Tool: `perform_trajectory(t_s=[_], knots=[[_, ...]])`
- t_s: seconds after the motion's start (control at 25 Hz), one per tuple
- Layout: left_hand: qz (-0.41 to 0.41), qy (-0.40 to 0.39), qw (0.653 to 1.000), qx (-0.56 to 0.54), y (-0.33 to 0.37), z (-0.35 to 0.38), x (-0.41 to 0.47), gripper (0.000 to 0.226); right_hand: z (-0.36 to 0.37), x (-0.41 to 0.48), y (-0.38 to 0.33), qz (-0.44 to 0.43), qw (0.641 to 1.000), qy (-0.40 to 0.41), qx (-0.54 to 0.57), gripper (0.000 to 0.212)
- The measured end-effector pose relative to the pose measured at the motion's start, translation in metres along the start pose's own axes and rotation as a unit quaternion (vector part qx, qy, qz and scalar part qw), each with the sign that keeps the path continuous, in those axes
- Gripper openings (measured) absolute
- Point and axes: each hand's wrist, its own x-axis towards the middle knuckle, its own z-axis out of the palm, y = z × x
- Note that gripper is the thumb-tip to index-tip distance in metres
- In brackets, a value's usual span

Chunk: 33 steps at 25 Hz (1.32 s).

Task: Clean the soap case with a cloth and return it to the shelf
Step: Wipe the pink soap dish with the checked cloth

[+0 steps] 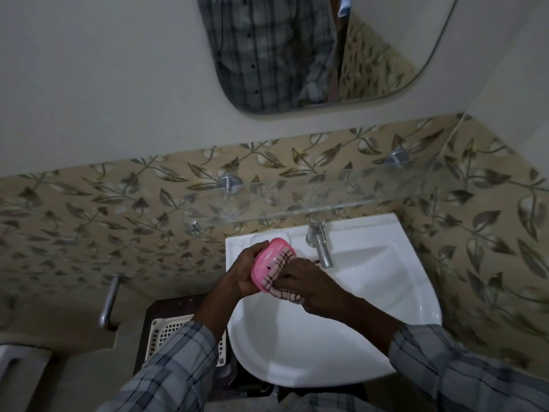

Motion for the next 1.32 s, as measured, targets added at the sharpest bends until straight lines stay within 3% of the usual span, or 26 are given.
perform_trajectory(t_s=[0.16,0.32,0.44,0.6,0.72,0.88,1.0,1.04,1.16,1.24,1.32], knots=[[0.009,0.006,1.000,0.009,0.002,0.013,0.004,0.048,-0.012,-0.007,0.012,0.070,0.995,0.066,-0.014,0.025],[0.016,0.009,1.000,-0.009,-0.009,0.030,0.003,0.053,-0.008,-0.021,0.007,0.000,0.999,-0.012,-0.046,0.044],[0.037,0.024,0.999,-0.024,-0.012,0.046,0.000,0.052,-0.027,-0.017,0.021,0.124,0.989,0.077,0.020,0.031],[0.044,0.046,0.997,-0.041,-0.014,0.057,-0.005,0.057,-0.020,-0.016,0.000,0.035,0.999,0.032,-0.005,0.050],[0.051,0.059,0.996,-0.031,-0.015,0.061,-0.007,0.058,-0.028,-0.009,0.005,0.125,0.987,0.105,0.000,0.050],[0.035,0.042,0.998,-0.038,-0.015,0.059,-0.011,0.059,-0.023,-0.020,-0.003,-0.011,0.998,0.036,-0.043,0.061],[0.050,0.032,0.998,-0.038,-0.013,0.062,-0.011,0.054,-0.033,-0.019,0.007,0.094,0.990,0.100,-0.012,0.055],[0.050,0.025,0.997,-0.046,-0.013,0.063,-0.011,0.053,-0.032,-0.020,0.005,0.088,0.992,0.086,-0.003,0.054],[0.038,-0.008,0.998,-0.044,-0.016,0.063,-0.017,0.055,-0.034,-0.025,0.007,-0.044,0.998,0.027,-0.029,0.049],[0.036,-0.010,0.999,-0.026,-0.016,0.059,-0.018,0.057,-0.050,-0.022,0.020,0.033,0.996,0.082,-0.012,0.038],[0.036,0.006,0.999,-0.021,-0.016,0.061,-0.017,0.057,-0.057,-0.021,0.021,0.094,0.991,0.096,-0.014,0.041]])
